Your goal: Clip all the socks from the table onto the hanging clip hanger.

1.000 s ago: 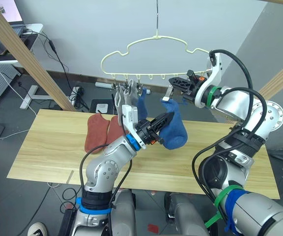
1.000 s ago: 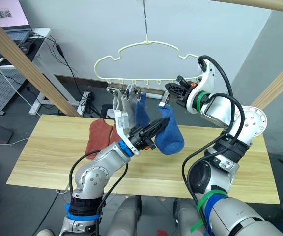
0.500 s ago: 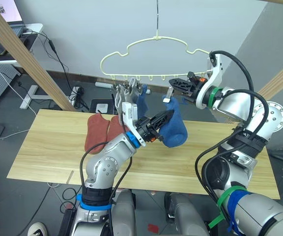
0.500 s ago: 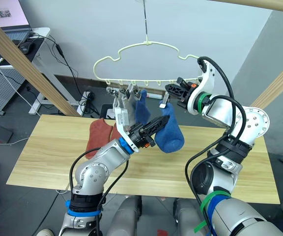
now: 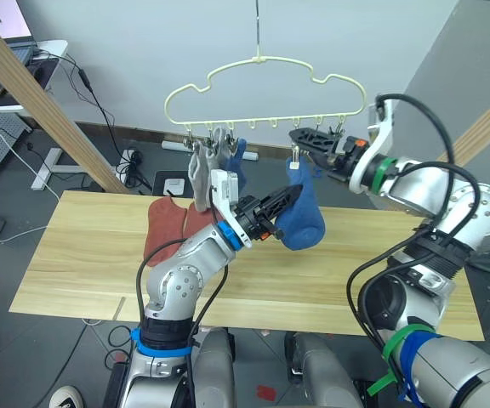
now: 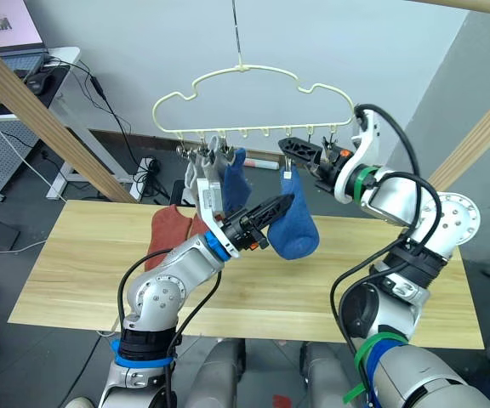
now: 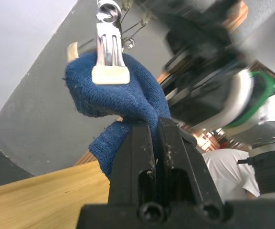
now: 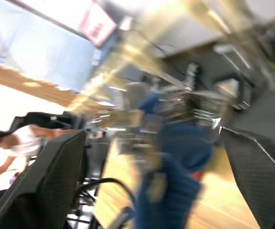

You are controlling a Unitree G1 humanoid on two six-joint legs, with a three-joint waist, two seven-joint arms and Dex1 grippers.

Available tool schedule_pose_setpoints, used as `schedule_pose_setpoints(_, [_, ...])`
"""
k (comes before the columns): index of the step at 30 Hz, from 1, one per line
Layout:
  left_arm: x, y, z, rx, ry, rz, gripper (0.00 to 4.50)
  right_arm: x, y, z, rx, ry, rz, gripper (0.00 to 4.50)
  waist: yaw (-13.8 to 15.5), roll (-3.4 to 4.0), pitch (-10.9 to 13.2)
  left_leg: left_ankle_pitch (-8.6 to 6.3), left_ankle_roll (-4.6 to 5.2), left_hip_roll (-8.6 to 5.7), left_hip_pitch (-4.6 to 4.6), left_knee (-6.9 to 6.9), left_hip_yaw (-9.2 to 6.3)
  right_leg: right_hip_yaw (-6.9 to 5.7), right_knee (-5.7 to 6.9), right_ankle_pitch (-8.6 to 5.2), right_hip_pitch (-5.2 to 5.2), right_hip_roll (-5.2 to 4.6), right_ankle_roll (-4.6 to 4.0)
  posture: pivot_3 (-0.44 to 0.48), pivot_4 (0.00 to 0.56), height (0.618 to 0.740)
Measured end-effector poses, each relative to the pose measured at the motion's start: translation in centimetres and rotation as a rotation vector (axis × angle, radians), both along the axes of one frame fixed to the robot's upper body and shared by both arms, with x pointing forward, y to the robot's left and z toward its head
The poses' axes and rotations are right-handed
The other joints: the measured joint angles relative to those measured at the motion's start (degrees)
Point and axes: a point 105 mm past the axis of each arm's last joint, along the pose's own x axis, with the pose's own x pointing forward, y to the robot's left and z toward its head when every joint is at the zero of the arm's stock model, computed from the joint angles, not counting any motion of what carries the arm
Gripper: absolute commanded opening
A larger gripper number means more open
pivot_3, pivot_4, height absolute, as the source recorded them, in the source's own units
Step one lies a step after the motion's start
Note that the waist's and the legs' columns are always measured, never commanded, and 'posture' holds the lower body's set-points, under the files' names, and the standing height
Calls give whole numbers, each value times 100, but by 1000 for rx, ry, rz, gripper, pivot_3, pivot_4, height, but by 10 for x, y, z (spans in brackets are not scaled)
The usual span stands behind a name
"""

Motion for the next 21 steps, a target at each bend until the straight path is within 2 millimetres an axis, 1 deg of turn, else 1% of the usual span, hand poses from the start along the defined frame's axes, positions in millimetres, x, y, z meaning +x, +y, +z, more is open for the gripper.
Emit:
schedule_pose_setpoints(1, [2, 0, -2, 12, 3, 4, 0, -5, -4, 2, -6, -24, 9, 4458, 0, 0, 0, -1, 2, 0, 0, 1, 0, -1, -2, 0, 1, 0, 0, 44, 315, 740])
schedule_pose_setpoints(3, [6, 3, -6, 39, 3, 18, 0, -11, -8, -1, -16, -41, 23, 4458, -36, -1, 1, -2, 3, 0, 0, 1, 4, 4, -1, 0, 0, -1, 0, 38, 318, 740])
schedule_pose_setpoints(5, [11, 4, -6, 56, -10, 27, 523, -17, -13, -6, -43, -49, 25, 4500, -59, 0, 3, -2, 4, 1, -2, 2, 6, 6, -2, 0, -1, 0, 0, 37, 318, 740])
schedule_pose_setpoints(6, [13, 6, -7, 73, -21, 31, 716, -21, -17, -7, -79, -67, 14, 4500, -80, 5, 7, -2, 4, -1, -2, 2, 8, 9, -1, 0, -3, -1, 0, 34, 320, 740])
schedule_pose_setpoints(9, [18, 11, -9, 121, -44, 29, 1657, -33, -23, -8, -218, -145, -28, 4500, -114, 8, 9, -3, 4, 3, -1, -3, 9, 8, -2, -1, -7, 3, 2, 30, 322, 740])
schedule_pose_setpoints(12, [28, 33, -21, 221, -51, 84, 2625, -49, -18, -28, -417, -208, -59, 4500, -152, 8, 9, -3, 4, 7, 1, -15, 12, 13, -2, -6, -16, 6, 6, 29, 323, 740])
schedule_pose_setpoints(14, [33, 43, -27, 266, -55, 118, 3247, -53, -11, -45, -498, -225, -71, 4500, -208, 6, 11, -3, 4, 6, -3, -15, 19, 20, -1, -6, -23, 5, 7, 33, 324, 740])
schedule_pose_setpoints(16, [33, 47, -30, 304, -69, 129, 3861, -52, -6, -52, -523, -252, -108, 4500, -229, 3, 12, -3, 3, 6, -4, -13, 22, 23, -1, -6, -25, 4, 8, 45, 329, 740])
schedule_pose_setpoints(17, [32, 53, -34, 341, -71, 141, 3861, -51, -4, -54, -536, -273, -140, 4500, -242, 3, 12, -3, 3, 7, -3, -13, 23, 24, 0, -6, -25, 4, 8, 52, 332, 740])
schedule_pose_setpoints(18, [32, 61, -39, 392, -72, 169, 3880, -49, -4, -55, -544, -297, -191, 4317, -261, 1, 14, -3, 3, 10, -2, -15, 26, 26, 1, -6, -30, 5, 8, 52, 332, 740])
schedule_pose_setpoints(19, [33, 72, -45, 451, -67, 211, 3886, -45, -5, -57, -550, -319, -257, 4103, -264, 2, 17, -2, 2, 11, -5, -17, 28, 28, 7, -6, -42, 5, 8, 63, 336, 740])
schedule_pose_setpoints(20, [33, 76, -45, 472, -70, 228, 3886, -43, -6, -57, -557, -328, -287, 3923, -255, 2, 20, -2, 2, 12, -11, -17, 29, 28, 9, -6, -50, 5, 8, 63, 336, 740])
schedule_pose_setpoints(21, [31, 80, -43, 491, -77, 240, 3886, -39, -6, -56, -577, -364, -337, 3561, -248, -2, 23, -2, 1, 12, -24, -16, 27, 25, 12, -5, -63, 5, 9, 73, 338, 740])
